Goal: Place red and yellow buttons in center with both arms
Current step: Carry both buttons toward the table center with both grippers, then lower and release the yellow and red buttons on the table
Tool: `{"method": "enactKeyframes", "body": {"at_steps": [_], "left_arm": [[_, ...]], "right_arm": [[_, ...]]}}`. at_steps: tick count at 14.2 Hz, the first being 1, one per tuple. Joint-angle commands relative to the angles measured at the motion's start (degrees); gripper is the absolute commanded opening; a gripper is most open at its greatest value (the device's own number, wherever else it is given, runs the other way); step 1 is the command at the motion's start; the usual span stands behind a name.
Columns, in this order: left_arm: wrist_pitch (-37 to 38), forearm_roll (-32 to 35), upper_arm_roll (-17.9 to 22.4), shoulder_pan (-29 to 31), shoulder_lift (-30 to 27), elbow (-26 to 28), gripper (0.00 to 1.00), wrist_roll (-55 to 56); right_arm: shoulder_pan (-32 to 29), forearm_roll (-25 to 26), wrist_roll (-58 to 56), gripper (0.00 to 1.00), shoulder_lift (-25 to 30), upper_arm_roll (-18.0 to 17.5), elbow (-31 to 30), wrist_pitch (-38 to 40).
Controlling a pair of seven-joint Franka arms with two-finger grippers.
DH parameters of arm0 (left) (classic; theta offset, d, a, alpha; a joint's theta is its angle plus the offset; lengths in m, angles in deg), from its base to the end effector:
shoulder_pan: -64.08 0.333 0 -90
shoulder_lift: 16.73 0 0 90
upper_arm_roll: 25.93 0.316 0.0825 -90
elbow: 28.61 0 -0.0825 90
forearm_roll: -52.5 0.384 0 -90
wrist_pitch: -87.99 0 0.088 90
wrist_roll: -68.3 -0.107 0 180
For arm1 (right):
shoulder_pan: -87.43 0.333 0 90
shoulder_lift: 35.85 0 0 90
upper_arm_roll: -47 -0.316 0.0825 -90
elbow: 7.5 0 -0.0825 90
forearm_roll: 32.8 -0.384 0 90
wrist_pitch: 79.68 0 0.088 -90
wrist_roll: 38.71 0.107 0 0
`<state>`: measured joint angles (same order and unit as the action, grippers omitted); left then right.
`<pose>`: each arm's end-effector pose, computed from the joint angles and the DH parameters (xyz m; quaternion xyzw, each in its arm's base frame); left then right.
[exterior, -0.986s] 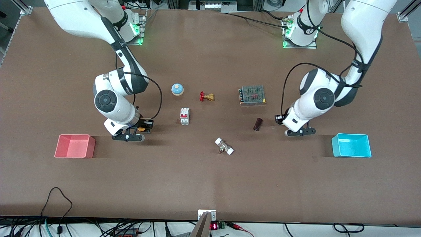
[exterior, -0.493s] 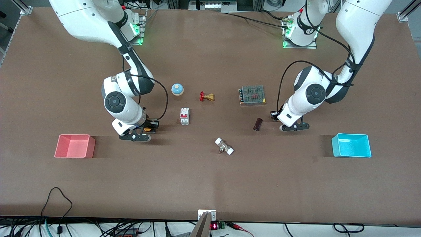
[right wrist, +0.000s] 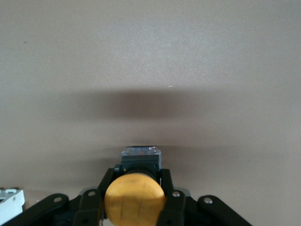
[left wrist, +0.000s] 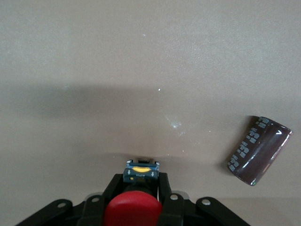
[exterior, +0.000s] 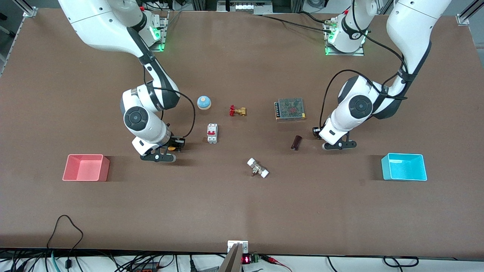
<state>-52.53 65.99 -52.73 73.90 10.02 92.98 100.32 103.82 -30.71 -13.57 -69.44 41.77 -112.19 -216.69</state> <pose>0.5420 -0.1673 0.2041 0.9974 0.0547 -0.0454 0.0144 0.6025 0.2345 0.2113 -0.9996 0.0246 0.0140 0.0081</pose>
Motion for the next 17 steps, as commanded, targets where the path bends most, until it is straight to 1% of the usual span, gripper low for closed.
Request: {"method": "enactKeyframes", "body": {"at_steps": [1, 2, 3, 4, 5, 6, 8, 10, 11, 13, 15, 16, 17], "left_arm": [[-0.7, 1.5, 0.1, 0.5, -1.3, 1.0, 0.87, 0.9], [-0.7, 1.5, 0.1, 0.6, -1.5, 0.9, 0.94, 0.7], [-0.6, 1.5, 0.1, 0.6, -1.9, 0.8, 0.97, 0.7], [-0.5, 1.5, 0.0, 0.6, -2.5, 0.7, 0.99, 0.7], [0.0, 1.5, 0.0, 0.6, -3.4, 0.5, 1.0, 0.6], [0.1, 1.5, -0.1, 0.6, -4.8, 0.5, 1.0, 0.7], [2.9, 1.5, -0.2, 0.6, -8.0, 0.0, 1.0, 0.6], [10.0, 1.5, -0.2, 0.6, -10.7, -3.5, 1.0, -2.1], [14.7, 1.5, -0.2, 0.6, -10.9, -7.3, 1.0, -4.9], [26.4, 1.3, -0.2, 0.5, -10.1, -16.9, 1.0, -9.7], [33.9, 1.0, -0.3, 0.3, -7.7, -25.7, 1.0, -12.1], [36.5, 0.7, -0.2, 0.3, -7.2, -28.9, 1.0, -13.5], [38.6, 0.6, -0.3, 0.3, -7.1, -30.7, 1.0, -15.0]], "right_arm": [[0.4, 0.1, 1.1, 0.56, 0.1, 0.1, -0.6, -1.2], [0.4, 0.1, 1.1, 0.62, 0.1, 0.1, -0.6, -1.2], [0.3, 0.1, 1.1, 0.65, 0.1, 0.1, -0.6, -1.2], [0.3, 0.1, 1.1, 0.72, 0.1, 0.1, -0.5, -1.2], [0.3, 0.0, 1.2, 0.84, 0.2, 0.1, -0.2, -1.2], [0.1, -0.1, 1.2, 0.93, 0.4, 0.1, 0.0, -1.2], [-0.8, -0.2, -0.1, 1.0, 1.9, 0.1, 1.1, -0.8], [-3.1, -0.3, -1.9, 1.0, 4.5, -0.6, 1.2, -0.1], [-4.4, -0.7, -3.8, 1.0, 5.8, -0.7, 1.2, 0.7], [-8.1, -2.0, -9.0, 1.0, 9.2, -2.0, 1.2, 2.9], [-12.2, -3.8, -12.9, 1.0, 12.8, -3.0, 1.2, 8.8], [-13.9, -4.7, -13.9, 1.0, 14.9, -3.1, 1.2, 11.6], [-14.9, -4.8, -14.4, 1.0, 16.7, -3.1, 1.3, 14.5]]}}
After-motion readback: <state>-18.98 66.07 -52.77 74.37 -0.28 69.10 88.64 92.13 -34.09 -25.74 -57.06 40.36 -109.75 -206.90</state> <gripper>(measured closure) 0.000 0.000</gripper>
